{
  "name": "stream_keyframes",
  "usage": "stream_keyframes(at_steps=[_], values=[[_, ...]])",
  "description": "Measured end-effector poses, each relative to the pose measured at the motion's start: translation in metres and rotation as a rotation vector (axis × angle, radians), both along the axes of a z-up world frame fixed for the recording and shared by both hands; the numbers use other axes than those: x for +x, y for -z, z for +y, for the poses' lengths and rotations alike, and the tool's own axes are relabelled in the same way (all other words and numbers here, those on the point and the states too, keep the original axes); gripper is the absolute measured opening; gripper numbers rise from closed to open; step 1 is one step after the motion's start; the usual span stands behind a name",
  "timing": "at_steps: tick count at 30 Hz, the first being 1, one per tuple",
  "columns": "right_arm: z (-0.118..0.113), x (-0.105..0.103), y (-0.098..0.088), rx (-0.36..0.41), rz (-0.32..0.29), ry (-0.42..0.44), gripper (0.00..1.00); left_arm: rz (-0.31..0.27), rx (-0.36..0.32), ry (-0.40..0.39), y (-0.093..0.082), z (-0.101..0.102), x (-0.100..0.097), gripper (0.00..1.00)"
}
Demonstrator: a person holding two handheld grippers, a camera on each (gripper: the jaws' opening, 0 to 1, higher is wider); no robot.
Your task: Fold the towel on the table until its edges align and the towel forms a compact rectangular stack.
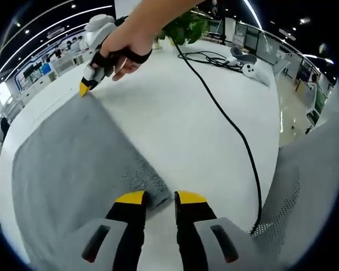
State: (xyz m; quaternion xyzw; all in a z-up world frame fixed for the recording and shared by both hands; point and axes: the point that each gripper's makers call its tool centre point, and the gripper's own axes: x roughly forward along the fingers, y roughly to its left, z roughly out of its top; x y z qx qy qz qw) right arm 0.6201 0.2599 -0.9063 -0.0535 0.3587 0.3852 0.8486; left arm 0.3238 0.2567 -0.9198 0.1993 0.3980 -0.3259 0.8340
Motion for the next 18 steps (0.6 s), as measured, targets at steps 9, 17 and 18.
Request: stream_keyframes(at_steps=[9, 17, 18], values=[[-0.005, 0.011, 0.012, -0.016, 0.005, 0.016, 0.10, 0.073, -0.085, -0.059, -0.002, -0.010, -0.002, 0.04], [-0.018, 0.000, 0.008, -0.041, 0.041, 0.012, 0.00, 0.106, -0.124, -0.060, -0.001, -0.027, -0.003, 0.03], [-0.019, 0.000, 0.008, -0.049, 0.039, 0.009, 0.00, 0.111, -0.133, -0.067, -0.001, -0.029, -0.004, 0.03]])
